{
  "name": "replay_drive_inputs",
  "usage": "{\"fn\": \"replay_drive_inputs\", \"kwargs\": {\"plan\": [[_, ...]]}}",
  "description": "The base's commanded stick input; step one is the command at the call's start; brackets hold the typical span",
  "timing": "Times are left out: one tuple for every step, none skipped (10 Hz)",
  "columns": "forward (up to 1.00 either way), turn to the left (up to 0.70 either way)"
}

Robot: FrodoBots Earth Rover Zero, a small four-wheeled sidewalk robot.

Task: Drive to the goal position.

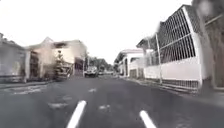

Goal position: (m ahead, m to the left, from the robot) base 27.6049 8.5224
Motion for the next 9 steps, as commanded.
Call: {"fn": "replay_drive_inputs", "kwargs": {"plan": [[1.00, 0.09], [1.00, 0.04], [1.00, 0.02], [1.00, 0.09], [1.00, 0.07], [1.00, 0.01], [1.00, 0.13], [1.00, 0.18], [1.00, 0.01]]}}
